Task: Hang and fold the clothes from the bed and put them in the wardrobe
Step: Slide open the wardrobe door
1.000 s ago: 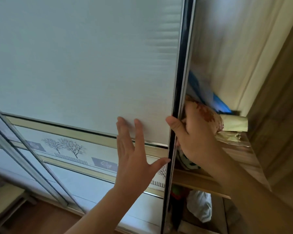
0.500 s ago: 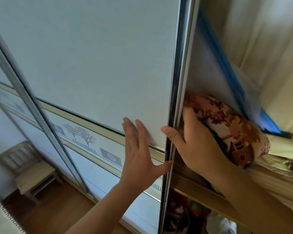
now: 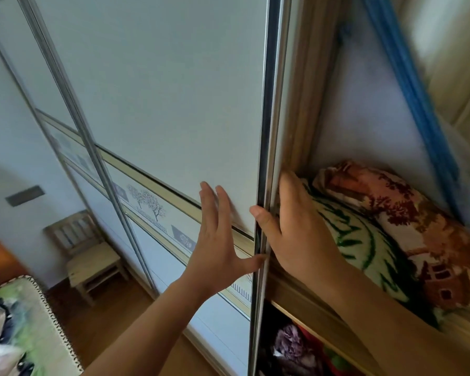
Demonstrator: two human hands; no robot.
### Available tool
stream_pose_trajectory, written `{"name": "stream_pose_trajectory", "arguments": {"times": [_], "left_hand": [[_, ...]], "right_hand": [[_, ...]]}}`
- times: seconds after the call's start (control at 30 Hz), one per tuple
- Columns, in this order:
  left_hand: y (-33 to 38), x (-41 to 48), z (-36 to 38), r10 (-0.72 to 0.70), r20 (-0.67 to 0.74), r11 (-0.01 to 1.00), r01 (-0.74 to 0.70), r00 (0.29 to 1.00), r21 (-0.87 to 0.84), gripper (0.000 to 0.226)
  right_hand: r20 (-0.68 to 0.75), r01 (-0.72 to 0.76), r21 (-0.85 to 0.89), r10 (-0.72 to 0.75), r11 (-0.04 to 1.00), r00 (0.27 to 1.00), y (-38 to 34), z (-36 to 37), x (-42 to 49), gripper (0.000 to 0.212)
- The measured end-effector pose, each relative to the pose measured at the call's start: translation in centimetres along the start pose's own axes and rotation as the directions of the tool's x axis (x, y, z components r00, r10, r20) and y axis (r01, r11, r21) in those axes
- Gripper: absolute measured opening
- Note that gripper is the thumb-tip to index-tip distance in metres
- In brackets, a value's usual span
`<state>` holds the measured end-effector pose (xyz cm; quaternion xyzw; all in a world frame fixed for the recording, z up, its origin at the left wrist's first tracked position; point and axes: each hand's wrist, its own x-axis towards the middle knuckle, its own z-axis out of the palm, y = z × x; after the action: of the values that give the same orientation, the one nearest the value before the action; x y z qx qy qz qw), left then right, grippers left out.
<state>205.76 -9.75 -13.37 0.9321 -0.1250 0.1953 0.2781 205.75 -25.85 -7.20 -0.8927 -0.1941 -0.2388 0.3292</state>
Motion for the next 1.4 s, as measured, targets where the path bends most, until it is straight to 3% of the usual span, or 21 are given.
{"name": "stream_pose_trajectory", "arguments": {"times": [0.37,0.6,0.87,1.0,1.13,1.4], "left_hand": [[-2.9,1.4,-1.5,-0.051,0.016,0.999,0.051,0.999,-0.014,0.148],[-4.0,1.9,-2.1,-0.073,0.021,0.997,0.072,0.997,0.01,0.147],[-3.6,0.8,-2.9,-0.121,0.052,0.993,0.121,0.991,-0.005,0.134],[-3.9,-2.2,-3.2,-0.246,0.171,0.968,0.235,0.954,0.083,0.107],[-3.3,-6.6,-3.5,-0.419,0.231,0.9,0.369,0.878,0.231,0.083],[0.9,-16.5,-4.7,-0.684,0.154,0.71,0.602,0.713,0.367,0.061]], "right_hand": [[0.022,0.027,0.017,-0.027,1.0,0.999,-1.1,2.5,2.5,0.061],[0.019,0.028,-0.084,-0.027,0.996,0.999,-1.8,2.9,3.5,0.047],[0.208,-0.004,-0.11,0.027,0.994,0.978,-0.9,2.0,3.2,0.043],[0.377,-0.004,-0.144,0.059,0.99,0.924,2.0,1.0,0.9,0.036],[0.506,0.089,-0.267,0.061,0.959,0.86,4.4,-0.7,-1.8,0.035],[0.766,0.214,-0.149,-0.024,0.965,0.642,4.9,-0.8,-6.9,0.036]]}}
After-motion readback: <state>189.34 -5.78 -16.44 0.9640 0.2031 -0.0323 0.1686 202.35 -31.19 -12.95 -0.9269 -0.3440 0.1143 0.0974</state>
